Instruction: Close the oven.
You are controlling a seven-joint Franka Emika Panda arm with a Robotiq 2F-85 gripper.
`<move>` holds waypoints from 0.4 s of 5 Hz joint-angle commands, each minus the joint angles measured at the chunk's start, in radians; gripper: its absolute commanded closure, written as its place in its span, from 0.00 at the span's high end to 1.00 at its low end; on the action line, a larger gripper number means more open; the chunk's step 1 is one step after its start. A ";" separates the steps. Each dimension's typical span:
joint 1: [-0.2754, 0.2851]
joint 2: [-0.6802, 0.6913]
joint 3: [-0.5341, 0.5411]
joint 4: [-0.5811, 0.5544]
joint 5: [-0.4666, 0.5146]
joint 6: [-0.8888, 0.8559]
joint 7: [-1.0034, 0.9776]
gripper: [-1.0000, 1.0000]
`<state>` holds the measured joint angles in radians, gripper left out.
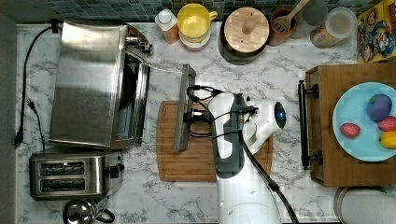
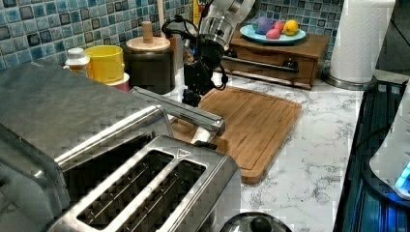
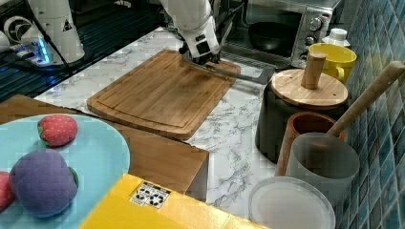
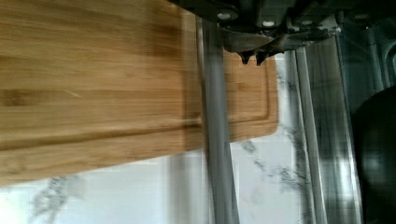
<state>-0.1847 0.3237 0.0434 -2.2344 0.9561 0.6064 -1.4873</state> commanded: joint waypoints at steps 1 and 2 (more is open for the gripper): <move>0.210 -0.227 0.168 0.107 -0.150 0.003 0.199 0.00; 0.245 -0.240 0.189 0.116 -0.305 0.085 0.382 0.00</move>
<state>-0.1104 0.1754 0.1059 -2.2441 0.6904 0.6968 -1.2295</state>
